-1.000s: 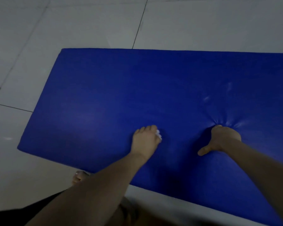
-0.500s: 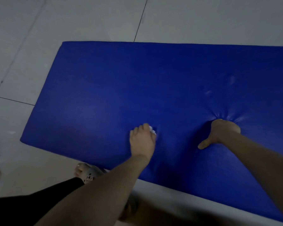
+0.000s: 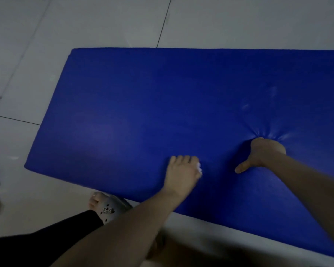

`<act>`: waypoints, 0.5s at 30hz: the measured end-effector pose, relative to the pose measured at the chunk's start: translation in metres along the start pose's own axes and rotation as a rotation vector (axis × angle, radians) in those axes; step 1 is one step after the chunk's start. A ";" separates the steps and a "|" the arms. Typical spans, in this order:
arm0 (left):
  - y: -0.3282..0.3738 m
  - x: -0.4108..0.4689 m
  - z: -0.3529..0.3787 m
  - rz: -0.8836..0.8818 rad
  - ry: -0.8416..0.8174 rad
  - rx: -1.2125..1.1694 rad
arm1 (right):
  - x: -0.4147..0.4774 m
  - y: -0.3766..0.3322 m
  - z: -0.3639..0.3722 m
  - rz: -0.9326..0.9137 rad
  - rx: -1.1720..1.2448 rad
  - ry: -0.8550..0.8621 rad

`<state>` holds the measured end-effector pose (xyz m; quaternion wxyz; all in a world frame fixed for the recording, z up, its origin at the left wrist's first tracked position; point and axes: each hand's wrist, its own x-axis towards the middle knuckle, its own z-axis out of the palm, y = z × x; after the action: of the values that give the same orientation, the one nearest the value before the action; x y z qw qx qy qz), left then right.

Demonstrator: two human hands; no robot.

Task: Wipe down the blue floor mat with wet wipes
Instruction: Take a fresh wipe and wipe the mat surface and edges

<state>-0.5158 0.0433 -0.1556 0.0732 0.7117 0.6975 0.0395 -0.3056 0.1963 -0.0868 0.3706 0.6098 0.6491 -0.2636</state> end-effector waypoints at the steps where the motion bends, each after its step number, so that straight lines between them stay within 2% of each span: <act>1: -0.022 0.000 -0.004 -0.064 0.000 0.028 | 0.000 0.000 0.000 0.000 0.002 -0.002; 5: -0.101 -0.010 -0.019 -0.333 0.008 0.143 | -0.002 -0.002 -0.001 0.009 0.003 -0.010; 7: -0.119 -0.014 -0.022 -0.513 0.035 0.074 | -0.001 -0.002 -0.001 0.015 0.012 -0.007; 10: -0.105 -0.015 -0.020 -0.806 0.113 -0.068 | 0.000 -0.001 0.001 0.012 0.013 -0.002; 12: -0.076 -0.016 -0.015 -0.832 0.120 -0.125 | 0.000 -0.003 0.001 0.010 0.010 -0.002; 15: -0.022 -0.022 -0.007 -0.694 0.078 -0.138 | 0.000 -0.004 -0.001 0.013 0.001 -0.011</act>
<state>-0.5387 0.0219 -0.1512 0.1037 0.4237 0.8957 0.0865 -0.3096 0.1962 -0.0869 0.3756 0.6129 0.6428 -0.2646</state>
